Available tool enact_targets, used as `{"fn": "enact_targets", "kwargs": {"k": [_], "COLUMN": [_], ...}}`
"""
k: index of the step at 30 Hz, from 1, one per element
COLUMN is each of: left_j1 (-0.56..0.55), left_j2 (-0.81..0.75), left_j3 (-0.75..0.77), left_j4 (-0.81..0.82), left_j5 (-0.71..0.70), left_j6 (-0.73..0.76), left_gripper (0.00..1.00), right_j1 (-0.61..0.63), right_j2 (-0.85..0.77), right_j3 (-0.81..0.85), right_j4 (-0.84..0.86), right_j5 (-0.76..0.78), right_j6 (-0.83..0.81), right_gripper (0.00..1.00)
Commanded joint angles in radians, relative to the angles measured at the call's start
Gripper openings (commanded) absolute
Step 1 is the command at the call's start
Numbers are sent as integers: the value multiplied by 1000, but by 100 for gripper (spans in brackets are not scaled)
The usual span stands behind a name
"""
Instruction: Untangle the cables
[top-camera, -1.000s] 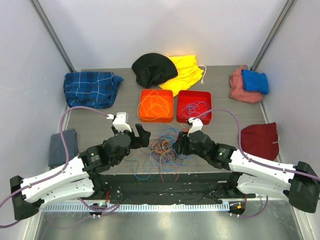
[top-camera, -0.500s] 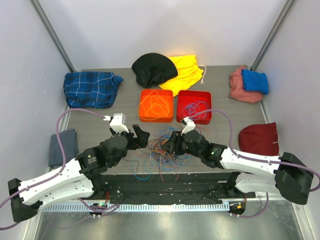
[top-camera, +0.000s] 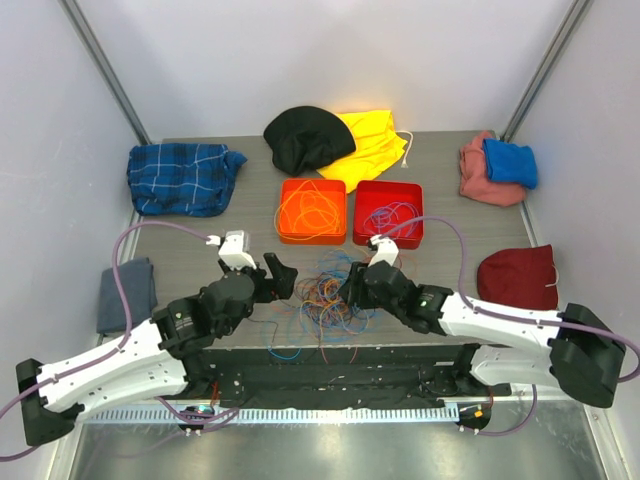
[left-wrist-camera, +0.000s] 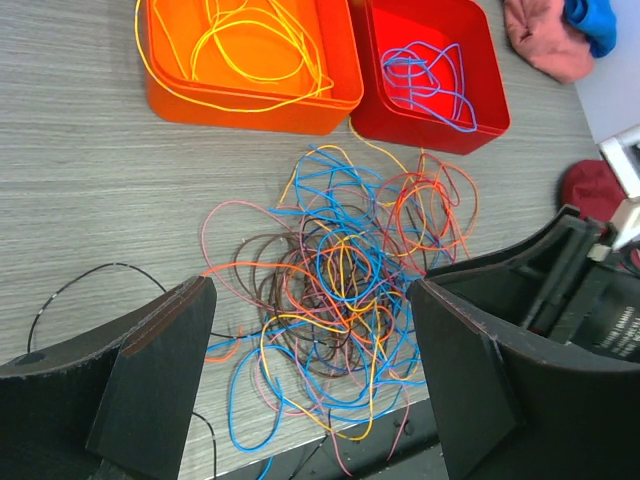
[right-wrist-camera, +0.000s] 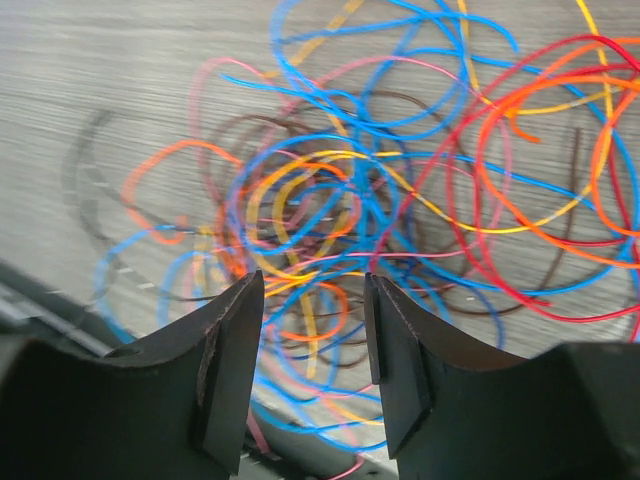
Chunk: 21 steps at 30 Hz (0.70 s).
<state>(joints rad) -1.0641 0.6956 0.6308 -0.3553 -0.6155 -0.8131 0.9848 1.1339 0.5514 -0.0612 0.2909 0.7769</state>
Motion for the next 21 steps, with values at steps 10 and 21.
{"fn": "enact_targets", "kwargs": {"k": [10,21], "left_j1": [4,4], "left_j2": [16,-8], "left_j3": [10,-3], "left_j4": [21,7], "left_j5": [-10,-18], "left_j6": [-26,-31], "left_gripper": [84,84], "right_j1": [5,0], "right_j2": [204,210], "right_j3": [82,125], "right_j4": [124,132], "right_j5": [86,93], "right_j6": [-56,-77], "right_gripper": [56,8]}}
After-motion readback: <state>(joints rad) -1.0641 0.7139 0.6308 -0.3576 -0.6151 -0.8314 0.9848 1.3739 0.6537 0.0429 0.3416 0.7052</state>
